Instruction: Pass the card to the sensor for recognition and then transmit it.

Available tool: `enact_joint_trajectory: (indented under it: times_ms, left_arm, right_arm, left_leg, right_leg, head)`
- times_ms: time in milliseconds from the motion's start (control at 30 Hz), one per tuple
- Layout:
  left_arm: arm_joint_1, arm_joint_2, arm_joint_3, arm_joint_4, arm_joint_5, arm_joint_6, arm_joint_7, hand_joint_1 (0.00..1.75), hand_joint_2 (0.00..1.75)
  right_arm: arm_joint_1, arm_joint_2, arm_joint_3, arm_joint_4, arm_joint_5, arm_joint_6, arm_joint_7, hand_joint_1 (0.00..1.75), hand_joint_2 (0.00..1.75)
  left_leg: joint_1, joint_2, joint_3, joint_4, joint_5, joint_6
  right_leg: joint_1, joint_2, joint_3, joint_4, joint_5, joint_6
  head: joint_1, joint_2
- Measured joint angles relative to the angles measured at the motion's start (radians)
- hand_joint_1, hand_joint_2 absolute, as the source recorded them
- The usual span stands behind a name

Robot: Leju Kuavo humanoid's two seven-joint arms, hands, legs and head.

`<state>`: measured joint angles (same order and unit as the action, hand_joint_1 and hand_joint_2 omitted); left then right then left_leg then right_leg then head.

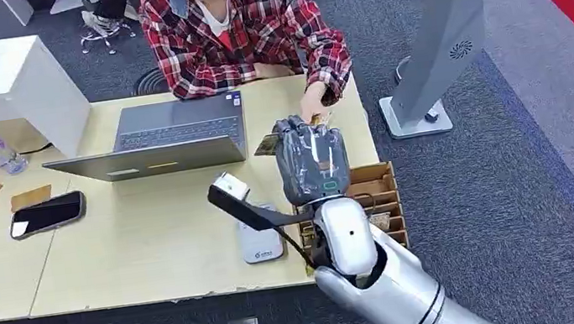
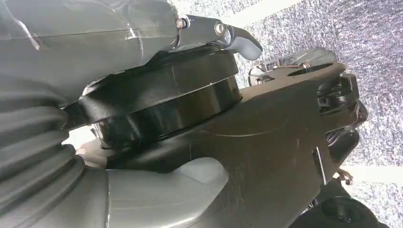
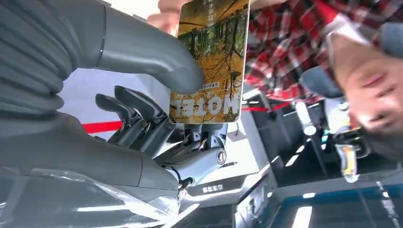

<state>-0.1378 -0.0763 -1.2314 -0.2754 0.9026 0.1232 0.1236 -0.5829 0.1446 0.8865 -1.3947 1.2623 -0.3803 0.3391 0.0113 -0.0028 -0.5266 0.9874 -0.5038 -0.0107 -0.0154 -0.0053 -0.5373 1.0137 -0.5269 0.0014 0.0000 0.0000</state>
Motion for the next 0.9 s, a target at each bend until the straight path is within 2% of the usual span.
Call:
enact_joint_trajectory:
  times_ms: [433, 467, 500, 700, 900]
  left_arm:
    - [0.000, 0.000, 0.000, 0.000, 0.000, -0.011, -0.003, 0.00, 1.75]
    - [0.000, 0.000, 0.000, 0.000, 0.000, -0.011, -0.003, 0.00, 1.75]
    - [0.000, 0.000, 0.000, 0.000, 0.000, -0.011, -0.003, 0.00, 1.75]
    - [0.000, 0.000, 0.000, 0.000, 0.000, -0.011, -0.003, 0.00, 1.75]
    - [0.000, 0.001, 0.000, 0.000, 0.000, -0.010, -0.003, 0.00, 1.75]
  right_arm:
    - [-0.048, -0.056, -0.087, 0.070, 0.099, -0.005, 0.093, 1.75, 1.75]
    - [-0.048, -0.060, -0.092, 0.074, 0.121, -0.005, 0.107, 1.55, 1.75]
    - [-0.049, -0.066, -0.096, 0.076, 0.138, -0.005, 0.119, 0.00, 1.75]
    - [-0.048, -0.087, -0.123, 0.087, 0.185, -0.005, 0.125, 0.00, 1.75]
    - [-0.007, -0.103, -0.151, 0.068, 0.152, -0.051, 0.119, 0.00, 1.75]
  left_leg:
    - [0.000, 0.000, 0.000, 0.000, 0.000, 0.000]
    - [0.000, 0.000, 0.000, 0.000, 0.000, 0.000]
    - [0.000, 0.000, 0.000, 0.000, 0.000, 0.000]
    - [0.000, 0.000, 0.000, 0.000, 0.000, 0.000]
    - [0.000, 0.000, 0.000, 0.000, 0.000, 0.000]
  right_leg:
    - [0.000, 0.000, 0.000, 0.000, 0.000, 0.000]
    - [0.000, 0.000, 0.000, 0.000, 0.000, 0.000]
    - [0.000, -0.001, 0.000, 0.000, 0.000, 0.000]
    - [0.000, 0.000, 0.000, 0.000, 0.000, 0.000]
    - [0.000, 0.000, 0.000, 0.000, 0.000, 0.000]
  head:
    - [0.000, 0.000]
    - [0.000, 0.000]
    - [0.000, 0.000]
    - [0.000, 0.000]
    - [0.000, 0.000]
